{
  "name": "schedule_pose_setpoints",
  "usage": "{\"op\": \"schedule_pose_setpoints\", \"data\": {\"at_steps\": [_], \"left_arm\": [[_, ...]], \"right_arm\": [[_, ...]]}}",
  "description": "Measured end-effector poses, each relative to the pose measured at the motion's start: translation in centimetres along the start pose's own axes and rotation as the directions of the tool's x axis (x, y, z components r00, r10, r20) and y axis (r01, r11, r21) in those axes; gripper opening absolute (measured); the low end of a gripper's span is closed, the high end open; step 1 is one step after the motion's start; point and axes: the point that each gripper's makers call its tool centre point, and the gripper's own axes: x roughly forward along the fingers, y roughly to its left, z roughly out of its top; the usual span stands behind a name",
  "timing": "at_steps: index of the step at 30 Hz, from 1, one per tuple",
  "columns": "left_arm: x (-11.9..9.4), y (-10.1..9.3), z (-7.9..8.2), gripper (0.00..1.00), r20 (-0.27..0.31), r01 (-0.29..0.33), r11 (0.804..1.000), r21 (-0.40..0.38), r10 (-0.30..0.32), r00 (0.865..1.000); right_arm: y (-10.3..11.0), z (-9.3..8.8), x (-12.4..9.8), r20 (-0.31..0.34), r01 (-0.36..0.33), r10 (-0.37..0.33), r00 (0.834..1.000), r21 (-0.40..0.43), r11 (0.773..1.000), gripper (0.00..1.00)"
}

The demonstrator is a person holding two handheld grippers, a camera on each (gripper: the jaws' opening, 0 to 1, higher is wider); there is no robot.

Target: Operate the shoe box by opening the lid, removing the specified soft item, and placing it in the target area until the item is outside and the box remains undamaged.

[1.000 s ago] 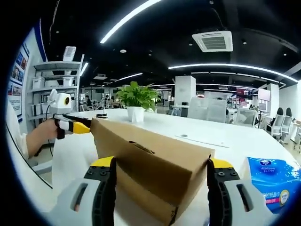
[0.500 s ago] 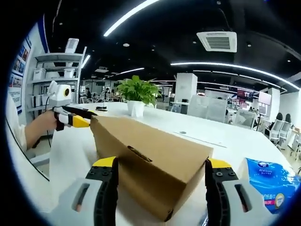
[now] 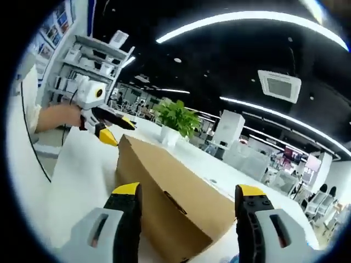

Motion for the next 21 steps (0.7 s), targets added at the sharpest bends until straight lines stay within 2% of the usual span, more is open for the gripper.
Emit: {"op": "schedule_pose_setpoints", "data": {"at_steps": [2, 4, 7, 9, 11, 12, 16, 19, 20, 21], "left_arm": [[0.0, -0.3, 0.2, 0.58, 0.013, 0.01, 0.998, 0.058, -0.011, 1.0], [-0.1, -0.9, 0.7, 0.57, 0.036, 0.02, 0.997, 0.078, -0.023, 0.999], [-0.2, -1.1, 0.9, 0.57, 0.034, 0.011, 0.991, 0.13, -0.015, 0.999], [-0.2, -1.4, 0.8, 0.58, 0.013, 0.026, 0.98, 0.199, -0.029, 1.0], [-0.3, -1.4, 1.0, 0.58, 0.012, 0.019, 0.972, 0.233, -0.022, 1.0], [-0.3, -1.4, 1.1, 0.59, 0.009, 0.021, 0.959, 0.282, -0.024, 1.0], [-0.3, -1.2, 1.1, 0.6, 0.009, 0.003, 0.954, 0.299, -0.006, 1.0], [-0.3, -0.5, 0.5, 0.61, -0.028, -0.033, 0.91, 0.414, 0.049, 0.998], [-0.3, -0.5, 0.4, 0.61, -0.03, -0.035, 0.901, 0.432, 0.053, 0.998], [-0.2, -0.7, 0.1, 0.6, -0.049, -0.025, 0.902, 0.432, 0.051, 0.997]], "right_arm": [[0.0, 0.0, -0.2, -0.004, -0.001, 0.001, 1.0, -0.042, 0.999, 0.7], [-0.1, -0.2, -0.3, -0.012, -0.001, 0.001, 1.0, -0.078, 0.997, 0.7], [-0.4, -0.6, -0.5, -0.029, 0.006, -0.011, 1.0, -0.174, 0.985, 0.68], [-0.2, -0.7, -0.6, -0.035, -0.006, -0.001, 0.999, -0.191, 0.982, 0.68], [0.2, -0.8, -0.7, -0.042, -0.03, 0.022, 0.999, -0.225, 0.974, 0.68], [0.2, -0.9, -0.7, -0.047, -0.031, 0.02, 0.999, -0.247, 0.969, 0.68], [0.2, -1.2, -0.9, -0.061, -0.025, 0.006, 0.998, -0.32, 0.947, 0.67], [0.6, -1.4, -1.1, -0.067, -0.03, 0.006, 0.998, -0.36, 0.932, 0.65], [0.7, -1.5, -1.3, -0.065, -0.03, 0.006, 0.998, -0.387, 0.922, 0.64], [0.8, -1.7, -1.4, -0.073, -0.034, 0.006, 0.997, -0.392, 0.919, 0.62]]}}
